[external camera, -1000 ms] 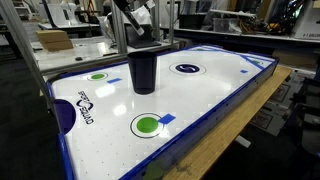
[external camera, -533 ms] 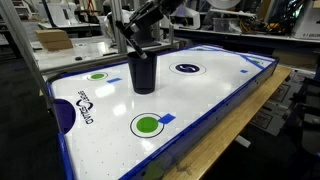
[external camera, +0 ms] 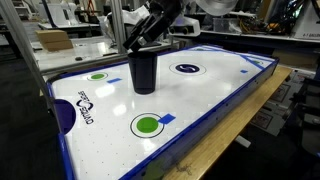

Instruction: Put the marker inside the cup

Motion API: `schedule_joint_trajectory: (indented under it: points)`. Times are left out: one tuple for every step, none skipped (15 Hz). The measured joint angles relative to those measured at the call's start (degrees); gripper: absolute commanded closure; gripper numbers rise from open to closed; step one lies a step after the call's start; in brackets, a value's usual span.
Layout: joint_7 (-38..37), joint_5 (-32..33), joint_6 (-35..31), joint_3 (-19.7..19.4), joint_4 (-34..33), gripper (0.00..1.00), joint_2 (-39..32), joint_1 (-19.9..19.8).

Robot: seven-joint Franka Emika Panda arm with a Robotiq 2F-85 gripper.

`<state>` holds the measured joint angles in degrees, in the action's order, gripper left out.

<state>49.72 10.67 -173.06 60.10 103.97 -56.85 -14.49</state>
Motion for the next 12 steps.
schedule_joint_trajectory:
  points:
    - [-1.1, 0.0, 1.0, -0.3, -0.2, 0.01, 1.0, 0.0]
    - [-2.4, 0.0, 2.1, -0.7, -0.3, 0.00, 2.4, 0.1]
    - [-3.9, 0.0, 3.6, -1.4, -0.4, 0.00, 4.2, 0.3]
    - [-5.4, -0.1, 5.3, -2.0, -0.5, 0.00, 6.2, 0.5]
    - [-7.2, -0.1, 7.5, -2.8, -0.7, 0.00, 8.5, 0.9]
    - [-9.0, -0.3, 10.0, -3.7, -0.9, 0.00, 10.8, 1.3]
    - [-10.8, -0.7, 12.9, -4.6, -1.2, 0.00, 13.2, 1.9]
    - [-12.3, -1.2, 16.1, -5.5, -1.6, 0.00, 15.5, 2.4]
    - [-13.6, -1.9, 19.3, -6.7, -1.9, 0.00, 17.8, 3.0]
    - [-14.4, -2.7, 22.5, -7.9, -2.4, 0.00, 19.9, 3.6]
    - [-15.0, -3.6, 25.6, -9.2, -2.8, 0.00, 21.8, 4.3]
    - [-15.3, -4.4, 28.6, -10.7, -3.4, 0.00, 23.6, 5.1]
